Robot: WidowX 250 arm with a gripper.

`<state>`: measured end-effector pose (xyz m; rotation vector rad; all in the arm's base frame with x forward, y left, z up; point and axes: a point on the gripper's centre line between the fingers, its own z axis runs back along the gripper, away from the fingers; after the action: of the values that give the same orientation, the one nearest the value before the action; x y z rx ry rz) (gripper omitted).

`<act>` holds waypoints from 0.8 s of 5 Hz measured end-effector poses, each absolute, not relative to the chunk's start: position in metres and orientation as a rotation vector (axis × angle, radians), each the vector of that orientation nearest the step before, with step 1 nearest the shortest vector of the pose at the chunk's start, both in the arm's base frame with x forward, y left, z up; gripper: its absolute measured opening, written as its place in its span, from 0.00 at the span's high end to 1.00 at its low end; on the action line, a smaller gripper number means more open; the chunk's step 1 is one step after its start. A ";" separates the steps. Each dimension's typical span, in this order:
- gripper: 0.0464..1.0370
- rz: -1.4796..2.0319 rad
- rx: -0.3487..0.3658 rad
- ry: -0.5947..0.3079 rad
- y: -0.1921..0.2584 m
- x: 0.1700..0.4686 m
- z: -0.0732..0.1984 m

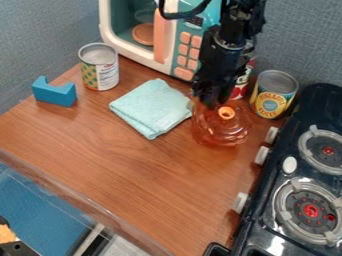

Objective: Put the orange lid on the blue towel

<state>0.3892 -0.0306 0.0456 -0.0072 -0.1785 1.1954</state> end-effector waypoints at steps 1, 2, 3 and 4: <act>0.25 1.201 -0.028 -0.204 -0.030 0.386 0.057; 0.03 1.197 -0.030 -0.206 -0.033 0.381 0.057; 0.03 1.170 -0.029 -0.210 -0.045 0.377 0.056; 0.04 1.144 -0.035 -0.211 -0.055 0.376 0.056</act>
<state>0.3757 -0.0546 0.0561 -0.0354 -0.2105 1.1443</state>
